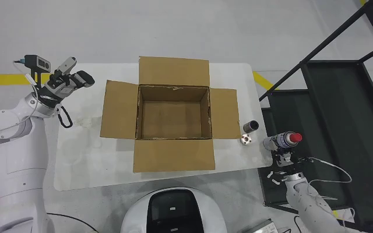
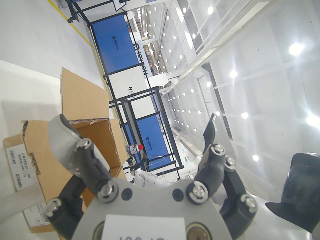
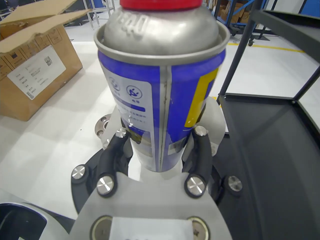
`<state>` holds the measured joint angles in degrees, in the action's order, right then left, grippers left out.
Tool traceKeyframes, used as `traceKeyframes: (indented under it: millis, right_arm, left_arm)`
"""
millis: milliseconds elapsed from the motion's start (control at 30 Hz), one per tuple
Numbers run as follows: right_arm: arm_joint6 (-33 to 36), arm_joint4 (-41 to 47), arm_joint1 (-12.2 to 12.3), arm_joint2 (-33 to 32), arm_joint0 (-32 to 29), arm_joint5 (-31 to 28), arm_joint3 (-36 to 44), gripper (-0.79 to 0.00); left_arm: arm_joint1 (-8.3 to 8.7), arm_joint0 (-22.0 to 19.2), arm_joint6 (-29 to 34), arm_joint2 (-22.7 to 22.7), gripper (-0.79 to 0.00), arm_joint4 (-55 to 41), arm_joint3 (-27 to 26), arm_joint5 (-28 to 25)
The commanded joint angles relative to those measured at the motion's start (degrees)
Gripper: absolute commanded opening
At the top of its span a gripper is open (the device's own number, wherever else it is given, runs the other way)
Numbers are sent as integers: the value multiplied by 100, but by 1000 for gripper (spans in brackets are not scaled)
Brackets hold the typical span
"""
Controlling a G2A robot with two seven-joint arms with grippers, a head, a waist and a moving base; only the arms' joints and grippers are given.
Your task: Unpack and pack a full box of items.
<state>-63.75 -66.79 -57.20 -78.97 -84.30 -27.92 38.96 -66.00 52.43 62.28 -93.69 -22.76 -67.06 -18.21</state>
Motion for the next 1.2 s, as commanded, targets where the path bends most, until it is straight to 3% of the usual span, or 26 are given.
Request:
traceKeyframes:
  millis: [0, 333, 500, 700, 1167]
  right_arm:
    - [-52, -130, 112, -266, -231, -4, 437, -785]
    - [1022, -693, 475, -1725, -2052, 111, 4039, -785]
    - [1611, -624, 489, -2070, -2587, 23, 5235, -785]
    - [2357, 122, 437, -1946, -2538, -303, 5595, -785]
    - [2357, 122, 437, -1946, -2538, -303, 5595, -785]
  left_arm:
    - [0, 0, 0, 0, 0, 0, 0, 0]
    - [0, 0, 0, 0, 0, 0, 0, 0]
    - [0, 0, 0, 0, 0, 0, 0, 0]
    - [0, 0, 0, 0, 0, 0, 0, 0]
    - [0, 0, 0, 0, 0, 0, 0, 0]
